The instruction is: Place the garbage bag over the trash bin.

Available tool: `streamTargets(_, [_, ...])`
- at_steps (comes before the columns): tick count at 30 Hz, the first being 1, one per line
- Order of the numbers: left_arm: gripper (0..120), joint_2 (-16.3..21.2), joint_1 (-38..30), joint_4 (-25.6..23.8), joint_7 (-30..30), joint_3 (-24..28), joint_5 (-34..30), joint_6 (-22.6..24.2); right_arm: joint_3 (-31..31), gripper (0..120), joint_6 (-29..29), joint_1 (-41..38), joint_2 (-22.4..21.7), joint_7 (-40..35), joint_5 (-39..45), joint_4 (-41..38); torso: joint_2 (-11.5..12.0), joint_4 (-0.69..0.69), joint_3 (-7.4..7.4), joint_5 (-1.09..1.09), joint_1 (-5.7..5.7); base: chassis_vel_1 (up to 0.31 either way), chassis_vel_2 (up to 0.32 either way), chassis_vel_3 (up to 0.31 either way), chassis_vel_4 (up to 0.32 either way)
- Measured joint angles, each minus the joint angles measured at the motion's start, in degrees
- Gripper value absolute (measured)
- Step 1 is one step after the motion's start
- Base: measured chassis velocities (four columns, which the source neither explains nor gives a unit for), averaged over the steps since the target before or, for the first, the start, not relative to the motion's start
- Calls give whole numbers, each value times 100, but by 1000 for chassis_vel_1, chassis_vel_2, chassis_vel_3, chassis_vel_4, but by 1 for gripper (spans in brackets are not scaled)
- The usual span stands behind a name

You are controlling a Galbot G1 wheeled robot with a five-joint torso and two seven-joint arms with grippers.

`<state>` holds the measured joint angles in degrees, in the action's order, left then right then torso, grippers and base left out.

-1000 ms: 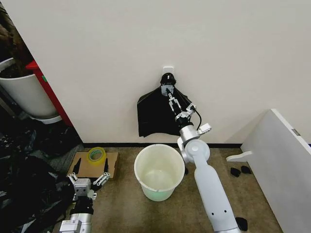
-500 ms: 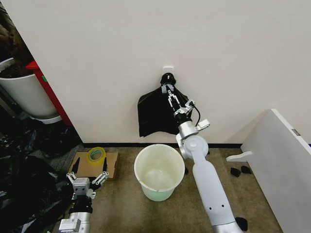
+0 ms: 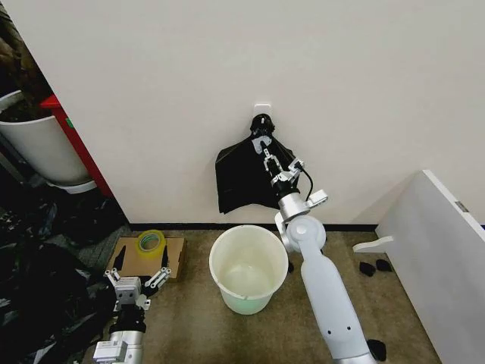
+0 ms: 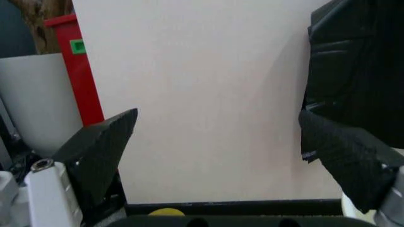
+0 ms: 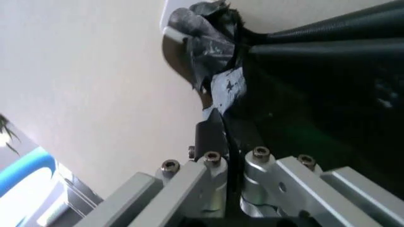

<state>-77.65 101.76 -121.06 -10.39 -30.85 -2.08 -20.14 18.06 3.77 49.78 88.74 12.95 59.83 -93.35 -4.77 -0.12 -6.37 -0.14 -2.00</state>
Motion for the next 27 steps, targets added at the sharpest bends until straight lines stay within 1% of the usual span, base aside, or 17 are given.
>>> streamTargets(4, [100,2,-43,33,-2,38,-7,3,-118,0,-45,549,-302,5,-451,-490,0,-1,0,0,0,0,0,0,0])
streamTargets(5, [100,2,-43,33,-2,38,-7,3,-118,0,-45,549,-302,5,-451,-490,0,-1,0,0,0,0,0,0,0])
streamTargets(8, [100,-9,-92,87,-7,109,-12,8,-280,0,-148,1142,-488,25,-1087,-1002,0,0,1,0,0,0,0,0,0])
streamTargets(9, [100,-9,-92,87,-7,109,-12,8,-280,0,-148,1142,-488,25,-1087,-1002,0,0,1,0,0,0,0,0,0])
streamTargets(12, [100,-15,-105,90,-8,154,-11,10,-404,0,-376,1690,-640,94,-1806,-1345,0,-1,1,0,0,0,0,0,0])
streamTargets(13, [100,-15,-105,90,-8,154,-11,10,-404,0,-376,1690,-640,94,-1806,-1345,0,-1,1,0,0,0,0,0,0])
streamTargets(15, [100,-2,-116,95,-8,162,-11,10,-439,0,-540,2124,-798,128,-2204,-1580,-1,0,1,0,0,0,0,0,0])
streamTargets(17, [100,3,-118,98,-8,163,-12,10,-445,0,-581,2230,-838,129,-2288,-1636,-1,-1,1,0,0,0,0,0,0])
streamTargets(22, [100,14,-155,120,-12,200,-44,2,-461,0,-1058,3115,-1205,168,-3121,-2033,-1,0,1,0,0,0,0,0,0])
streamTargets(23, [100,14,-155,120,-12,200,-44,2,-461,0,-1058,3115,-1205,168,-3121,-2033,-1,0,1,0,0,0,0,0,0])
streamTargets(25, [100,18,-174,136,-13,222,-55,-1,-494,0,-1377,3492,-1366,213,-3563,-2088,-1,-1,1,0,1,0,0,0,0])
streamTargets(26, [100,18,-174,136,-13,222,-55,-1,-494,0,-1377,3492,-1366,213,-3563,-2088,-1,-1,1,0,1,0,0,0,0])
streamTargets(27, [100,22,-180,141,-14,231,-56,-2,-494,0,-1496,3620,-1417,232,-3788,-2094,-1,-1,1,0,0,0,0,0,0])
